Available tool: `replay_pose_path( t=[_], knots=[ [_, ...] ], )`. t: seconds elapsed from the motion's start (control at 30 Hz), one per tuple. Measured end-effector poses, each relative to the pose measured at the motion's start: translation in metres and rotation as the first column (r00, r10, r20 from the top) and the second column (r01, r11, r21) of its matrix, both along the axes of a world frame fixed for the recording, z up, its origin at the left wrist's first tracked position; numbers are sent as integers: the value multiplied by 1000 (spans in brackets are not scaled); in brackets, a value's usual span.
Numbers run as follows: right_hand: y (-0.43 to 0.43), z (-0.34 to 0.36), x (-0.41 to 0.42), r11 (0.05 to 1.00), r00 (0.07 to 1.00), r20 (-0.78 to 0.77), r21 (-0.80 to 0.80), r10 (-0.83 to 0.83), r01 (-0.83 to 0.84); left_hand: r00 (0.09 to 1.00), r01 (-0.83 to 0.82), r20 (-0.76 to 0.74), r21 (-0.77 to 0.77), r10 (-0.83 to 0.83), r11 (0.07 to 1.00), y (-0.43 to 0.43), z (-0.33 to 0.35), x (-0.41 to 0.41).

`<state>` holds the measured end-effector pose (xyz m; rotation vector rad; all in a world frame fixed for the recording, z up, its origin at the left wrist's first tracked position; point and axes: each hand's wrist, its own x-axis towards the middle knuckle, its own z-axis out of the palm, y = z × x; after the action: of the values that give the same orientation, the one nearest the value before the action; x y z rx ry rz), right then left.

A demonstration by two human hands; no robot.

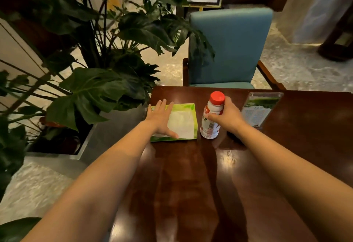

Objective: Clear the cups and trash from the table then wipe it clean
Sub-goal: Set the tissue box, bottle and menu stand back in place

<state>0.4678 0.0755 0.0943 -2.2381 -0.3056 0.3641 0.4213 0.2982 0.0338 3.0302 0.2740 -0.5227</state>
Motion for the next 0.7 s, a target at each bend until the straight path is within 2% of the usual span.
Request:
replay_pose_path(
  t=[0.1, 0.37, 0.6, 0.7],
  knots=[
    [3, -13, 1, 998, 999, 25, 55, -45, 43, 998, 45, -54, 8, -44, 999, 7, -10, 10],
    [2, -27, 0, 990, 992, 86, 115, -92, 82, 984, 145, 98, 15, -146, 989, 14, -12, 13],
    [-10, -26, -20, 991, 991, 79, 92, -103, 96, 962, 149, 224, 41, -154, 988, 7, -7, -9],
    [-21, -25, -36, 995, 994, 84, 81, -73, 66, 961, 148, 228, 46, -154, 988, 1, -4, -25]
  ],
)
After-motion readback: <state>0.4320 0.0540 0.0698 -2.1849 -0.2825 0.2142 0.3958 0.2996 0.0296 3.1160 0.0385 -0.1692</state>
